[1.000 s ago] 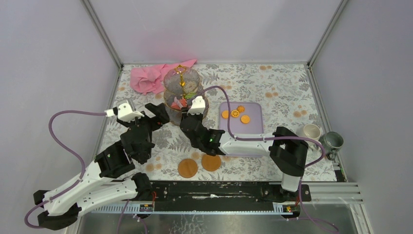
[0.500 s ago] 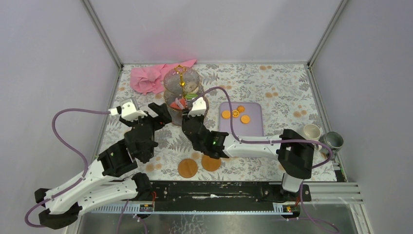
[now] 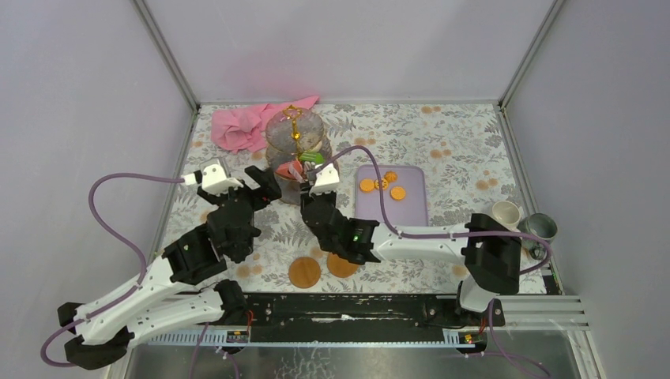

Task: Serve the afternoon tea
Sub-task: Place the desert on the desert table, then place the clamp on the tray.

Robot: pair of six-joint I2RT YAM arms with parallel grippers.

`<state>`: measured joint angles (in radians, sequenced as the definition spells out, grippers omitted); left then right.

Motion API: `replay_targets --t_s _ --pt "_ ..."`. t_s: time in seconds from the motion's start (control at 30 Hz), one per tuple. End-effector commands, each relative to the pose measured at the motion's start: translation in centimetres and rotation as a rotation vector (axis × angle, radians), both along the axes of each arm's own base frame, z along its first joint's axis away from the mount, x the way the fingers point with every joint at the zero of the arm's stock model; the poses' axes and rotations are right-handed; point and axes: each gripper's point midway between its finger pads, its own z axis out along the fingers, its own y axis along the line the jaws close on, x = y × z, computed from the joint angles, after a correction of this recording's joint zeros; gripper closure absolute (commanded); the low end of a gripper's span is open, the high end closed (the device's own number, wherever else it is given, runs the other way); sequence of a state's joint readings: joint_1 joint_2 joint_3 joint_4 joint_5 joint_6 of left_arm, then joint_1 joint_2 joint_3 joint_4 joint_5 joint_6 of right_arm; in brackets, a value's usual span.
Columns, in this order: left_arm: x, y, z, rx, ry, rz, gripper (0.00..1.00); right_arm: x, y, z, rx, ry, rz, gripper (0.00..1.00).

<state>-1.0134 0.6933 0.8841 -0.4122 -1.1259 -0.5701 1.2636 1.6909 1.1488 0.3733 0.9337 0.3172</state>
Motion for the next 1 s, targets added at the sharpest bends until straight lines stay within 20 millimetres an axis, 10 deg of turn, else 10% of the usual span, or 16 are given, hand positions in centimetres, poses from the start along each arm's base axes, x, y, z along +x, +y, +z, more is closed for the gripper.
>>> replay_targets --t_s 0.0,0.5,0.97 --pt "0.2 0.3 1.5 -0.045 -0.034 0.032 0.07 -0.8 -1.0 4.7 0.093 -0.071 -0.025 0.61" --pt "0.2 -0.5 -0.5 -0.044 0.020 0.010 0.07 -5.2 -5.9 4.5 0.062 -0.082 -0.031 0.62" --pt "0.4 -2.5 -3.6 -0.121 0.082 -0.025 0.07 -6.8 -16.1 -1.9 -0.017 0.019 -0.219 0.63"
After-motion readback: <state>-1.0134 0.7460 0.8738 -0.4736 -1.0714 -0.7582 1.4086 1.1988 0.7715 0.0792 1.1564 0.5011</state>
